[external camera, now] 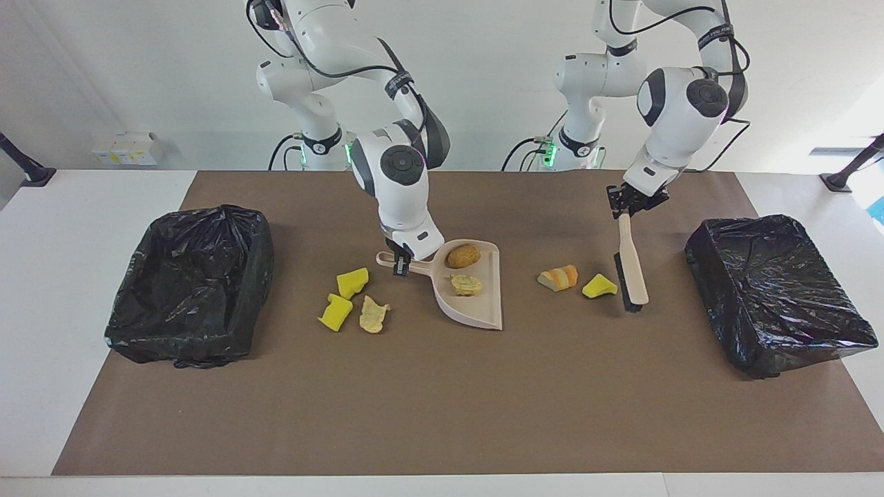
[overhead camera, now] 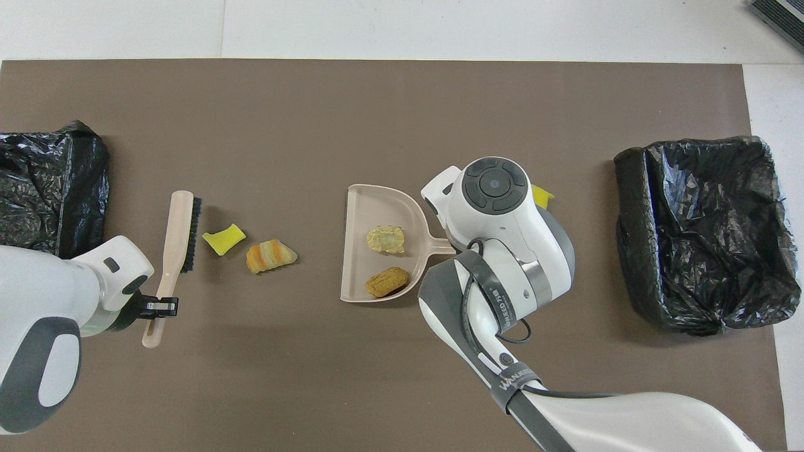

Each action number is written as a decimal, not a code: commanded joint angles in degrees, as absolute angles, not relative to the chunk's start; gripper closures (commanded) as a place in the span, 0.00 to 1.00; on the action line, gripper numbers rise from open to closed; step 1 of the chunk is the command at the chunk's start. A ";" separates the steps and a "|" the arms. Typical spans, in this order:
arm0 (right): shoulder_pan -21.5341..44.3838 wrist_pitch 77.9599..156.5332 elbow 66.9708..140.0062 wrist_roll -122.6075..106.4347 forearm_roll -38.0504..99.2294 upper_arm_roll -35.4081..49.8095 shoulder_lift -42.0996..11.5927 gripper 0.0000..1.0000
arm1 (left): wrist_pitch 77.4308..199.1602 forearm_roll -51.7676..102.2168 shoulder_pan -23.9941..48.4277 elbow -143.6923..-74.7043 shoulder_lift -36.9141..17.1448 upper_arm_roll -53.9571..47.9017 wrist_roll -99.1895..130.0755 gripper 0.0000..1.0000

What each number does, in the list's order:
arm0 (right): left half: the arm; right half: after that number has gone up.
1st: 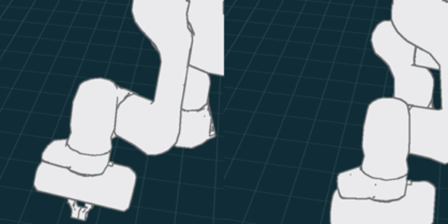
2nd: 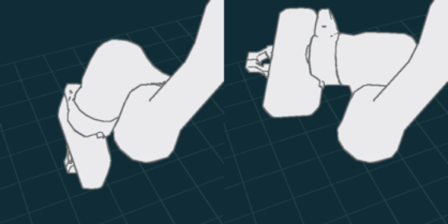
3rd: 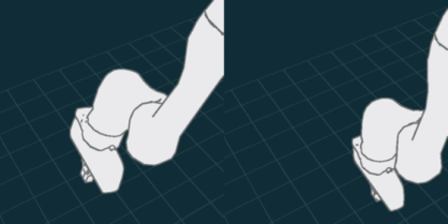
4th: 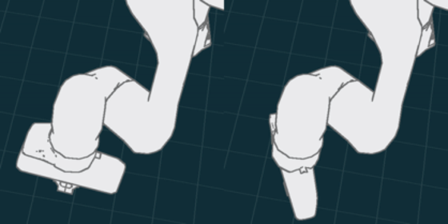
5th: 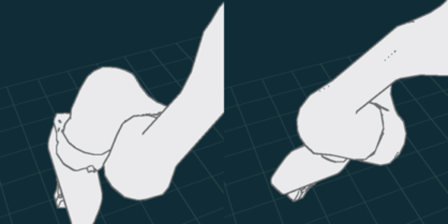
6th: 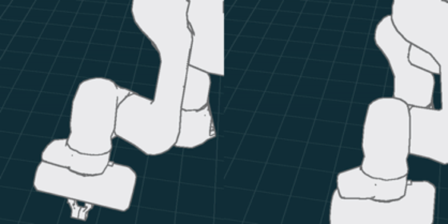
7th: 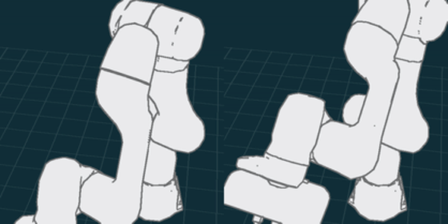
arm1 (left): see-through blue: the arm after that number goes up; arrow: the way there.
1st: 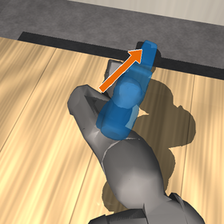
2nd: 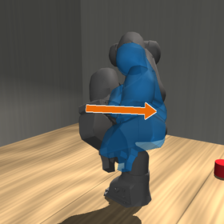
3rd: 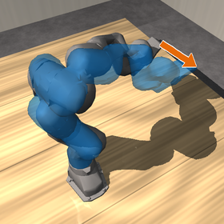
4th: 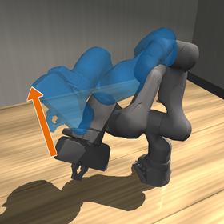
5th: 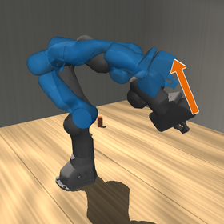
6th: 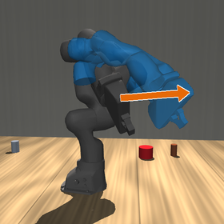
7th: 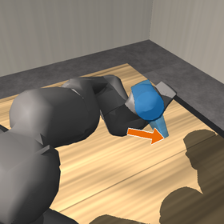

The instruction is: Sweep and dump trash in bin

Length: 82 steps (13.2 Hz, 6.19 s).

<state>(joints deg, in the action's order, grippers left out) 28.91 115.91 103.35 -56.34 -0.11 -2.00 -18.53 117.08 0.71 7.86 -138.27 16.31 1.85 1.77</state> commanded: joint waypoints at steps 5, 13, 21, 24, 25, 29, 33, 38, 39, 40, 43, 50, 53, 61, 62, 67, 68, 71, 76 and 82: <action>28.56 117.25 104.24 -56.95 -1.05 -1.67 -17.93 1.00 | 124.79 -0.70 21.23 -144.05 14.60 -1.05 21.85 1.00; 28.48 117.16 104.15 -56.87 -1.05 -1.67 -17.93 1.00 | 135.35 7.80 40.41 -136.69 2.82 -1.32 32.34 1.00; 28.39 117.16 104.24 -56.51 -1.05 -1.67 -18.02 1.00 | 128.08 15.30 43.96 -127.53 -0.71 -0.71 32.78 1.00; 27.95 117.25 104.15 -56.51 -0.18 -1.67 -18.02 1.00 | 123.67 10.03 38.68 -127.44 0.96 -0.79 32.61 1.00; 27.86 117.16 104.15 -56.34 -0.09 -1.67 -18.10 1.00 | 122.79 9.41 38.15 -127.44 1.31 -0.70 32.78 1.00; 26.72 116.98 103.89 -55.99 0.17 -1.67 -18.02 1.00 | 121.91 6.51 36.30 -127.53 1.49 -0.70 33.05 1.00; 25.93 116.81 103.54 -55.72 3.78 -1.67 -17.58 1.00 | 121.11 5.98 35.33 -127.44 2.81 -0.79 33.14 1.00; 21.55 116.19 103.45 -56.51 7.02 -1.67 -13.72 1.00 | 119.89 4.92 34.37 -126.92 5.88 -0.62 33.05 1.00; 20.23 116.10 103.36 -56.77 7.12 -1.67 -12.75 1.00 | 119.36 4.83 33.58 -126.83 7.45 -0.79 33.22 1.00; 19.00 115.67 103.27 -57.30 7.21 -1.67 -11.87 1.00 | 118.14 4.83 33.66 -126.91 8.69 -0.88 33.48 1.00; 13.56 111.38 102.22 -60.72 8.35 -1.67 -9.94 1.00 | 115.75 4.83 35.24 -128.58 11.07 -1.84 36.91 1.00; -4.45 98.71 97.47 -72.14 8.35 -2.46 -6.95 1.00 | 122.24 5.01 51.83 -139.47 14.59 -2.29 51.13 1.00; -12.98 97.82 97.47 -78.29 7.21 -2.55 -6.42 1.00 | 130.84 5.71 57.46 -144.39 13.72 -2.29 54.39 1.00; -27.85 102.90 97.82 -100.52 -8.68 -2.72 -5.10 1.00 | 131.68 5.71 56.70 -143.63 11.87 -2.02 55.64 0.00; -28.21 105.62 97.82 -103.07 -11.22 -2.72 -5.18 1.00 | 128.18 5.71 55.56 -141.96 12.21 -1.93 54.76 0.00; -27.60 115.92 98.17 -107.23 -21.77 -2.46 -6.77 1.00 | 114.18 5.71 43.27 -129.13 12.22 -1.49 42.75 0.00; -27.25 117.49 98.17 -107.14 -23.54 -2.20 -7.12 1.00 | 113.39 5.71 40.37 -127.55 12.22 -1.49 37.67 0.00; -23.92 118.47 98.26 -105.91 -31.96 -2.20 -7.47 1.00 | 111.45 5.71 31.50 -122.62 11.17 -1.41 24.56 0.00; -21.27 118.48 98.09 -105.56 -38.32 -2.20 -7.56 1.00 | 107.67 5.28 18.04 -114.45 6.25 -1.41 4.70 0.00; -21.18 118.21 97.47 -105.65 -40.69 -1.23 -5.28 1.00 | 107.67 4.83 4.41 -107.51 2.11 -1.41 -4.39 0.00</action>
